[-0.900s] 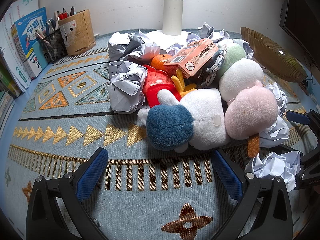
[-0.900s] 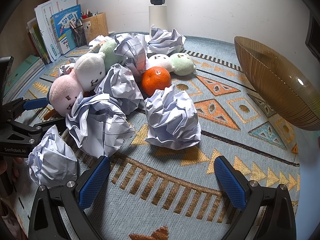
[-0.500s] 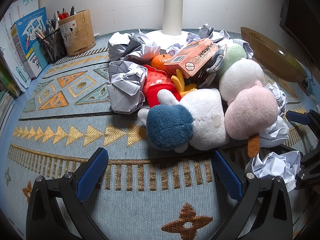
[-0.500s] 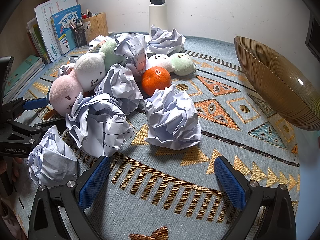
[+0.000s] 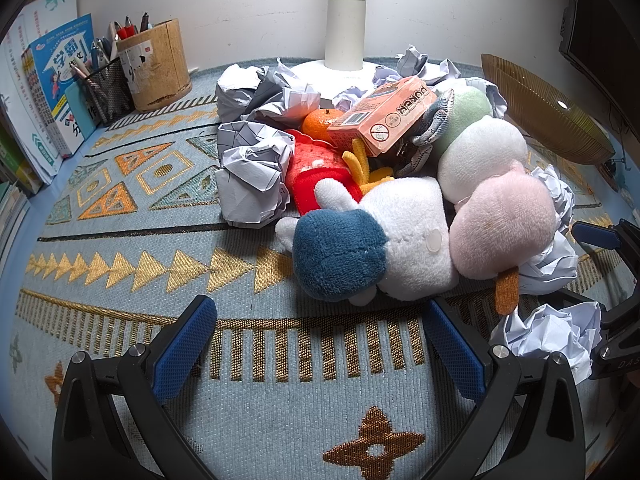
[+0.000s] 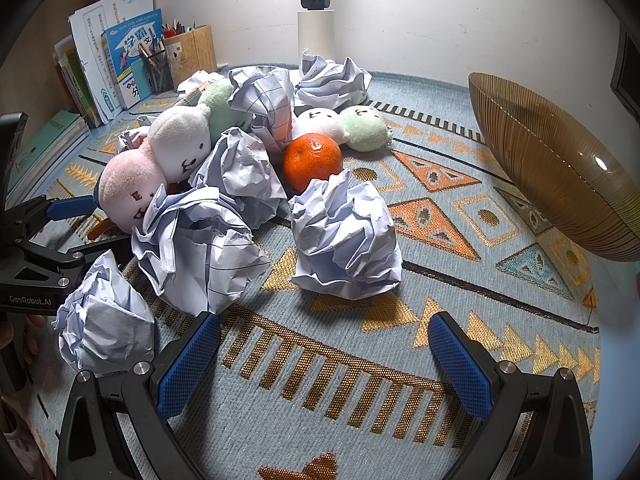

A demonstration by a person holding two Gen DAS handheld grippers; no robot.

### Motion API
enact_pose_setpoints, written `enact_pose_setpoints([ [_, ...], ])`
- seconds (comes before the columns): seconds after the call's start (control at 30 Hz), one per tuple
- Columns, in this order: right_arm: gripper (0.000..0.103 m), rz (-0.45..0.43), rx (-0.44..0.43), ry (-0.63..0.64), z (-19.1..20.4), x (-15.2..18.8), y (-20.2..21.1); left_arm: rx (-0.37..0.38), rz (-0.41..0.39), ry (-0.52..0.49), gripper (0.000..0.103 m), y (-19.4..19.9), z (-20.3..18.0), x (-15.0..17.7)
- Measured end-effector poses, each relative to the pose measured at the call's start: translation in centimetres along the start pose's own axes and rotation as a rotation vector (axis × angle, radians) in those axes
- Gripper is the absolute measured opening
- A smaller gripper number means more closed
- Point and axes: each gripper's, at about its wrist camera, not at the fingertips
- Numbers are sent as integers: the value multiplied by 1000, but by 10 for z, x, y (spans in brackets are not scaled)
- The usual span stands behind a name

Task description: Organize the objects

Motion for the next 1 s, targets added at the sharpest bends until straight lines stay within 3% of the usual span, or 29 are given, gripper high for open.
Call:
enact_pose_setpoints([
  [0.67, 103, 2, -13, 3, -3, 3, 2, 4, 0, 3, 103, 2, 1, 3],
  [1.0, 103, 1, -52, 70, -24, 17, 16, 85, 38, -116, 103, 40, -14, 54],
])
Point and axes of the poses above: each gripper's, at about its wrist camera, not at the fingertips, and y roughly against the way its jaws point, z to its left, x to its underside, and after that the axes turned 1 degree about y, right-handed
